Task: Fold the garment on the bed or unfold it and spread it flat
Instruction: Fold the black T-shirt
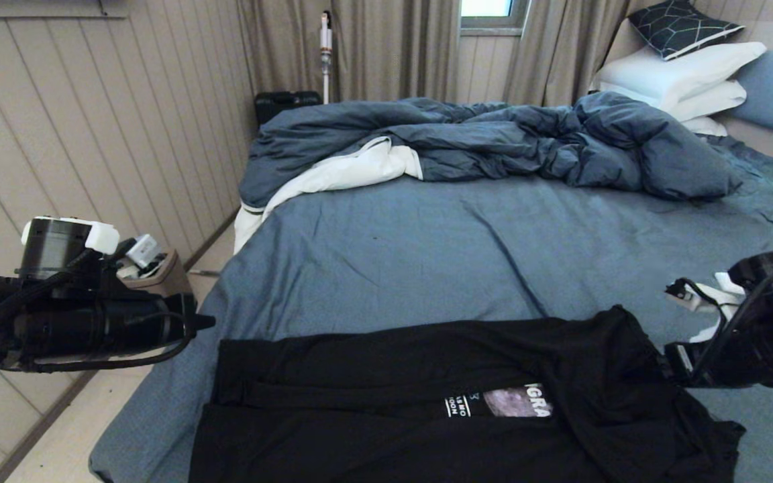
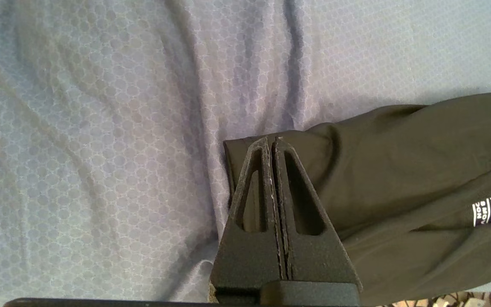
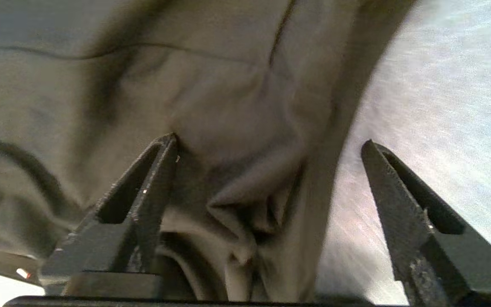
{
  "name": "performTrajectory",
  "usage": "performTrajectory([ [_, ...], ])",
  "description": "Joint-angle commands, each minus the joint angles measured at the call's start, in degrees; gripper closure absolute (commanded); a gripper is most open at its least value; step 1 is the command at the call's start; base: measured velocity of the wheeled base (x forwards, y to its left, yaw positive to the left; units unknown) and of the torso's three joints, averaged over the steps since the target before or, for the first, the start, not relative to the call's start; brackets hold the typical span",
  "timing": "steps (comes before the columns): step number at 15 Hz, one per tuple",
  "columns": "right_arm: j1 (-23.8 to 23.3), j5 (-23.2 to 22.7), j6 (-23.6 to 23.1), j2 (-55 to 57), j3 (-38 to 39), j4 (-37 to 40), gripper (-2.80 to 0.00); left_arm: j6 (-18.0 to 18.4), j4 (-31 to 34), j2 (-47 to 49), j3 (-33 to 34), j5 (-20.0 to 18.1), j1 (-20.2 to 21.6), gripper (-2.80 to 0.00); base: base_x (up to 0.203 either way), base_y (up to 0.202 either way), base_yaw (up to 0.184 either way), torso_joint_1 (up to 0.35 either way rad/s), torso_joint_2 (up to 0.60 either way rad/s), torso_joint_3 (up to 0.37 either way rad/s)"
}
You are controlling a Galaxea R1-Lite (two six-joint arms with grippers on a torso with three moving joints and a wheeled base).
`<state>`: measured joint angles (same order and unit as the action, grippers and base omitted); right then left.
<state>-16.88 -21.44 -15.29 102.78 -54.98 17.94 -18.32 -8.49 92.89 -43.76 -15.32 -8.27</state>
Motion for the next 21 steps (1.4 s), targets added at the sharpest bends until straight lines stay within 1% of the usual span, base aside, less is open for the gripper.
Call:
performTrajectory([
  [1,2.0,-0.2,0.2,2.1,0.0,0.1,-2.80,-0.1,0.0,0.6,0.0,-0.1,-0.1,0.00,0.000,0.000,0.000,0.000,0.00,0.000],
  [4,5.6,-0.2,1.6,2.5,0.0,0.2,-2.80,-0.1,0.0,0.9,-0.1,-0.1,-0.1,0.00,0.000,0.000,0.000,0.000,0.00,0.000],
  [6,6.5,-0.1,2.0,3.0,-0.3,0.2,-2.80,-0.1,-0.1,0.9,-0.1,-0.1,-0.1,0.00,0.000,0.000,0.000,0.000,0.00,0.000],
  [7,6.4,0.0,2.1,3.1,-0.4,0.2,0.00,-0.1,0.0,0.9,-0.1,-0.1,0.0,0.00,0.000,0.000,0.000,0.000,0.00,0.000],
  [10,6.2,0.2,2.0,2.5,0.4,0.1,0.00,-0.1,0.0,1.0,0.0,-0.1,-0.1,0.00,0.000,0.000,0.000,0.000,0.00,0.000],
  [12,5.7,0.4,1.7,2.6,-0.4,0.1,0.00,-0.1,0.0,1.3,0.0,-0.1,-0.1,0.00,0.000,0.000,0.000,0.000,0.00,0.000],
  [16,2.5,0.3,1.3,2.7,-2.8,0.3,0.00,-0.1,0.0,1.2,0.0,-0.2,-0.1,0.00,0.000,0.000,0.000,0.000,0.00,0.000],
  [19,1.8,0.3,1.1,2.7,-2.9,0.4,0.00,-0.1,0.0,1.2,0.1,-0.2,-0.1,0.00,0.000,0.000,0.000,0.000,0.00,0.000],
  [21,-0.3,0.3,0.9,2.7,-3.8,0.5,0.00,-0.1,0.0,1.2,0.1,-0.2,-0.2,0.00,0.000,0.000,0.000,0.000,0.00,0.000],
])
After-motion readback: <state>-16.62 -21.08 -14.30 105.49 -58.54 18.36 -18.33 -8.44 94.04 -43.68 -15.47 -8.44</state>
